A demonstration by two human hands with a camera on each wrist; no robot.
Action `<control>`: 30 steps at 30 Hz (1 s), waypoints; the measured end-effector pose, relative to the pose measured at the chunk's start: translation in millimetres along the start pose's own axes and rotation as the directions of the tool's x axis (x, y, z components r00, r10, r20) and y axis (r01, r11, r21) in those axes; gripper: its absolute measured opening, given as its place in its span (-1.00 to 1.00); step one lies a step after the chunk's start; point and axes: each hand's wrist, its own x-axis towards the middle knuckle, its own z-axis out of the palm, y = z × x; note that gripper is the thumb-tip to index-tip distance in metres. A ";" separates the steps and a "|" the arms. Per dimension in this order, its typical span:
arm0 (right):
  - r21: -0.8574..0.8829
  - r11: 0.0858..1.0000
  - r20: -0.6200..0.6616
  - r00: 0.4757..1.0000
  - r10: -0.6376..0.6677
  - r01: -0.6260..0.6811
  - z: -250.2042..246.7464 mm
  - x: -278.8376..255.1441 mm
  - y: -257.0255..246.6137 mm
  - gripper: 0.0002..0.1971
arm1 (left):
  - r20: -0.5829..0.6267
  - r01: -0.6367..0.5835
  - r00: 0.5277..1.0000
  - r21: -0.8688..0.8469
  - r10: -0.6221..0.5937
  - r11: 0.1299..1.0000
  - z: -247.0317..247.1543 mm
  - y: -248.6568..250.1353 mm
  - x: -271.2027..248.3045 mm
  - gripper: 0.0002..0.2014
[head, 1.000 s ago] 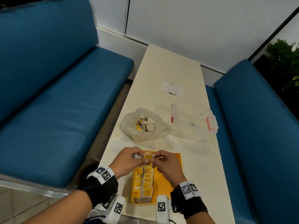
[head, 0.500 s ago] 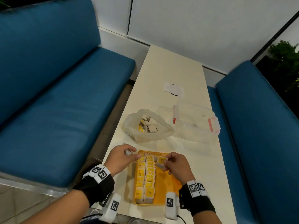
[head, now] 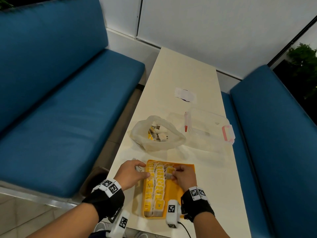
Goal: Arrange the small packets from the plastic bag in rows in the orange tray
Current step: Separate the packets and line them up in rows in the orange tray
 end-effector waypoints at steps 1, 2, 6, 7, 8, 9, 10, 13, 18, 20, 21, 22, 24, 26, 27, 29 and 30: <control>0.021 1.000 -0.015 1.000 0.004 -0.003 1.4 1.5 1.0 -0.83 | 0.001 0.001 1.000 0.002 -0.001 1.000 -0.1 0.3 -0.2 -0.52; 0.040 0.999 -0.026 1.000 0.011 -0.009 1.9 0.7 -0.1 -0.85 | 0.003 0.002 1.000 0.003 -0.002 1.000 -0.1 0.3 -0.6 -0.52; 0.110 0.994 -0.042 0.999 0.027 -0.022 6.4 -0.8 -1.5 -0.92 | 0.002 -0.002 1.000 0.003 0.002 1.000 -0.8 1.8 -1.3 -0.53; 0.120 0.992 -0.049 0.998 0.028 -0.022 8.0 0.0 -0.6 -0.92 | 0.004 -0.001 1.000 0.006 0.001 1.000 -0.9 2.3 -1.5 -0.53; 0.124 0.992 -0.054 0.998 0.032 -0.025 9.1 -0.9 -1.4 -0.92 | 0.006 -0.002 1.000 0.008 0.002 1.000 -1.1 2.7 -1.6 -0.53; 0.128 0.992 -0.060 0.998 0.029 -0.021 10.7 -0.1 -0.9 -0.92 | 0.010 0.000 1.000 0.009 0.000 1.000 -1.2 2.6 -1.5 -0.53; 0.127 0.992 -0.060 0.998 0.034 -0.026 11.9 -0.9 -2.1 -0.92 | 0.012 0.002 1.000 0.007 -0.002 1.000 -1.2 2.5 -1.4 -0.53; 0.145 0.989 -0.067 0.997 0.036 -0.026 15.8 1.7 -1.5 -0.93 | 0.019 0.001 1.000 -0.005 -0.001 1.000 -1.2 1.8 -0.8 -0.53; 0.184 0.982 -0.057 0.997 0.058 -0.046 17.5 -0.4 -4.9 -0.96 | 0.041 -0.019 0.999 0.001 0.019 1.000 -3.5 0.5 -1.5 -0.57; 0.218 0.974 -0.035 0.996 0.078 -0.068 13.5 -5.8 -7.8 -0.96 | 0.041 -0.047 0.998 0.001 0.047 0.999 -5.8 -0.7 -2.6 -0.72; 0.223 0.972 -0.030 0.996 0.079 -0.071 10.1 -7.7 -7.8 -0.98 | 0.032 -0.062 0.998 -0.005 0.062 0.998 -8.3 -0.8 -3.5 -0.84; 0.207 0.976 -0.035 0.996 0.082 -0.073 5.7 -11.7 -9.6 -0.98 | 0.026 -0.083 0.996 -0.021 0.084 0.996 -11.9 -0.1 -5.7 -0.93; 0.171 0.984 -0.090 0.993 0.071 -0.055 -2.6 -18.0 -11.0 -0.96 | 0.008 -0.128 0.992 -0.042 0.128 0.991 -19.3 4.2 -11.7 -0.88; 0.105 0.994 -0.141 0.990 0.027 -0.012 -9.9 -25.5 -14.9 -0.95 | 0.014 -0.156 0.987 -0.107 0.158 0.982 -27.7 11.3 -18.6 -0.86; 0.075 0.997 -0.154 0.988 -0.003 0.015 -12.2 -29.4 -18.1 -0.94 | 0.033 -0.162 0.985 -0.146 0.169 0.976 -30.7 14.4 -21.2 -0.81; 0.026 0.994 -0.140 0.985 -0.102 0.107 -15.6 -38.3 -27.9 -0.92 | 0.101 -0.156 0.978 -0.231 0.183 0.960 -35.2 22.7 -26.6 -0.62; 0.018 0.985 -0.117 0.979 -0.169 0.172 -16.1 -42.6 -33.9 -0.91 | 0.144 -0.142 0.972 -0.274 0.186 0.951 -36.2 28.0 -29.1 -0.52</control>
